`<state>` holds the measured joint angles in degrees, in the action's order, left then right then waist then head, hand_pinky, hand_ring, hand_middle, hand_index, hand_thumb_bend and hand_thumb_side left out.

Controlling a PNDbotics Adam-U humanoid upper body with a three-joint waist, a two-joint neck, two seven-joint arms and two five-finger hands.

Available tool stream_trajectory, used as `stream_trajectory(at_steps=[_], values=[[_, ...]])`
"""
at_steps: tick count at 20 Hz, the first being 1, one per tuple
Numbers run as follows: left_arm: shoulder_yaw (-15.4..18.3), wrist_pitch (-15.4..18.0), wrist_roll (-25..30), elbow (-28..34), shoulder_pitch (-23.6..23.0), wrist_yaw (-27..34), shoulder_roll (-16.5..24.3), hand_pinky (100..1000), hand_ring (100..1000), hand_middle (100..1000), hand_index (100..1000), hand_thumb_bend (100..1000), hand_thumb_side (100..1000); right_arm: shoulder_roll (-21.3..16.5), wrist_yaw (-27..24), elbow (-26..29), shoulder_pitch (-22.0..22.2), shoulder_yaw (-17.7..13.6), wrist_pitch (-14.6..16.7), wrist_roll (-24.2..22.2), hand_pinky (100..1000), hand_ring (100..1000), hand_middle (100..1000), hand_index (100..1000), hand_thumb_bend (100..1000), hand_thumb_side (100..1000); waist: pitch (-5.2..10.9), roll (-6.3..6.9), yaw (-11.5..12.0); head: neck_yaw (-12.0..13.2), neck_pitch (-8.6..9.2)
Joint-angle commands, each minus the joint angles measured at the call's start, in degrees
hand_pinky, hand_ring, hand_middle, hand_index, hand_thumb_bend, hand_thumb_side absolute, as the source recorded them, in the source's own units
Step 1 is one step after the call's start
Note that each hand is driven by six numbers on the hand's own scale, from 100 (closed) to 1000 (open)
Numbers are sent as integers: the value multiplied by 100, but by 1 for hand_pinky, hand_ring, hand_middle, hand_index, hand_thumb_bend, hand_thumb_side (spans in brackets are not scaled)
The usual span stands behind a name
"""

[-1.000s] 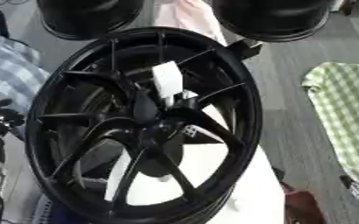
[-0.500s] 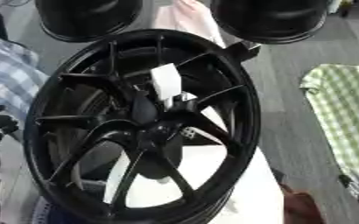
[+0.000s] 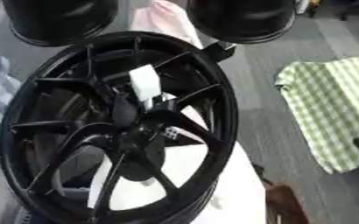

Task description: Pull the pin out of the wheel hub.

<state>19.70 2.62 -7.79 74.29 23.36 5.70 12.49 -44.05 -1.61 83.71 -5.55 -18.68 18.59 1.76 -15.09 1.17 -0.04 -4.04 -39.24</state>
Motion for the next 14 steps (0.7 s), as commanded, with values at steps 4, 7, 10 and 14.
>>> stream_trajectory(at_steps=[4,7,10,14], values=[[12,59,69,247,-94,241,433,618,536,453,681,100,838,-1737,62,720,-841,441,113,-567,746,747,670,792,712,155,119,-52,-98,109,-28],[28,99,71,310,-185,306,557,618,536,453,681,100,834,-2134,240,694,-1662,850,206,-1138,773,764,689,793,712,150,123,-71,-126,132,-44],[39,112,62,394,-248,363,613,618,536,453,680,100,828,-2101,536,496,-2623,1301,325,-1888,795,781,711,798,711,141,136,-99,-119,145,-66],[23,100,74,546,-292,388,684,618,537,453,680,100,815,-1551,1061,42,-3955,1911,603,-3000,830,817,751,811,703,111,172,-173,-124,169,-122]])
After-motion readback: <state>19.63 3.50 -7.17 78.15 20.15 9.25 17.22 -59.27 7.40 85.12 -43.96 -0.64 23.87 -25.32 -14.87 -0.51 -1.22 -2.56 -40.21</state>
